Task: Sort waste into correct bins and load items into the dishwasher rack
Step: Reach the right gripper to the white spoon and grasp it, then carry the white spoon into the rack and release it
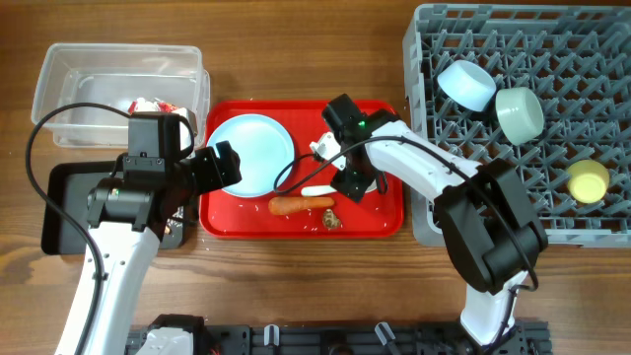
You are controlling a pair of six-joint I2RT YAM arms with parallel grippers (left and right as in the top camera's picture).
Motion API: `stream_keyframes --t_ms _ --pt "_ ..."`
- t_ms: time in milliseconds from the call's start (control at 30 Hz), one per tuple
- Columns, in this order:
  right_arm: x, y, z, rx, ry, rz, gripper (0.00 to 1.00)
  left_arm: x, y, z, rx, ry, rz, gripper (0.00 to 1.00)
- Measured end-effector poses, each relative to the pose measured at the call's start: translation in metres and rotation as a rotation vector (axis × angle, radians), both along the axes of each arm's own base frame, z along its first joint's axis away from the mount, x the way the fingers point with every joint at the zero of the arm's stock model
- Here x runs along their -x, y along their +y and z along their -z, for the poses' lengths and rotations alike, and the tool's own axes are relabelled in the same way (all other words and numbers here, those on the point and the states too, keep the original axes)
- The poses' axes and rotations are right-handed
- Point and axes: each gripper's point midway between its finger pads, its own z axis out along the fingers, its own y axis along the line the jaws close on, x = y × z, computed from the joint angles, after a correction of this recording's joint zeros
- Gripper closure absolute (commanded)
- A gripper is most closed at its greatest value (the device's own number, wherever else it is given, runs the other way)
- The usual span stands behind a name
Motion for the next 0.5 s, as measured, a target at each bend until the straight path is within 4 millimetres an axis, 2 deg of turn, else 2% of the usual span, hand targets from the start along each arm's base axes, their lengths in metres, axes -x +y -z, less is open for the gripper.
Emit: stream_keyframes --t_ms 133,233,367,433,467,500 --pt "-0.0018 0.0019 0.0012 -0.012 -0.010 0.038 0.66 -0.0006 0.0000 -0.0004 0.000 -0.003 0.000 0.04" --pt "-0.0026 0.0027 0.0012 -0.017 -0.014 0.062 0.76 -0.0006 0.0000 -0.0004 0.000 -0.003 0.000 0.04" --pt "-0.0031 0.0028 0.0011 -0.018 -0.016 0.081 0.82 -0.0006 0.0000 -0.0004 0.000 -0.003 0.000 0.03" --pt "-0.0029 0.0027 0.0012 -0.018 -0.015 0.089 0.89 -0.0006 0.0000 -0.0003 0.000 -0.003 0.000 0.03" --pt "-0.0031 0.0026 0.0010 -0.018 -0.016 0.095 0.96 -0.0006 0.0000 -0.0003 0.000 -0.003 0.000 0.03" --pt "-0.0031 0.0025 0.0010 -0.018 -0.016 0.101 0.96 -0.0006 0.0000 -0.0003 0.000 -0.003 0.000 0.03"
